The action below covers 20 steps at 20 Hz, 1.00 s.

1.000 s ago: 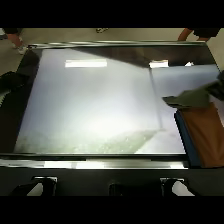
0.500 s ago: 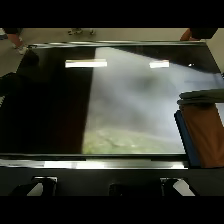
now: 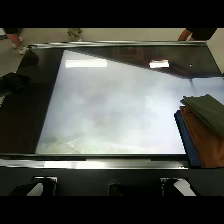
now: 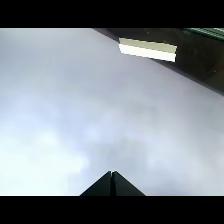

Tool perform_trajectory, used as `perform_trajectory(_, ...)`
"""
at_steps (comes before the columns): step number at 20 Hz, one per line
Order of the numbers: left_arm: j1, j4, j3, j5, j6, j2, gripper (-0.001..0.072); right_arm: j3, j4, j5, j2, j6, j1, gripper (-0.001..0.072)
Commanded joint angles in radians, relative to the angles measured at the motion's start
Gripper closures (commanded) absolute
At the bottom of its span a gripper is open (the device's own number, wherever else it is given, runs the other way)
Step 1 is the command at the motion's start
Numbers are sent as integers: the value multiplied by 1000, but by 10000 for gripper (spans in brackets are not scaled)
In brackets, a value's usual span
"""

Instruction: Fold the shirts.

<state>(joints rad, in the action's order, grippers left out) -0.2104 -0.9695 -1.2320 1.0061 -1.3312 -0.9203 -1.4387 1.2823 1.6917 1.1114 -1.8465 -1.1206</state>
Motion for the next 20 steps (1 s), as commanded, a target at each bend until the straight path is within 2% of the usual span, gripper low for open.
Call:
perform_trajectory(1, 0, 0, 0, -1, 0, 1, 672, 189, 121, -16, -31, 29, -6, 670)
perform_trajectory(5, 0, 1, 0, -1, -1, 1, 671, 413, 235, -149, -67, 29, -6, 669)
perform_trajectory(7, 0, 1, 0, -1, -2, 1, 671, 464, 228, -223, -66, 28, -6, 668)
perform_trajectory(10, 6, 1, 0, -2, -4, 1, 671, 510, 223, -260, -66, 20, -6, 668)
perform_trajectory(17, 20, 1, 0, -4, -4, -1, 671, 447, 122, -189, -67, 17, -6, 670)
perform_trajectory(20, 21, 1, 0, -4, -4, -1, 671, 416, 121, -82, -66, -2, -6, 668)
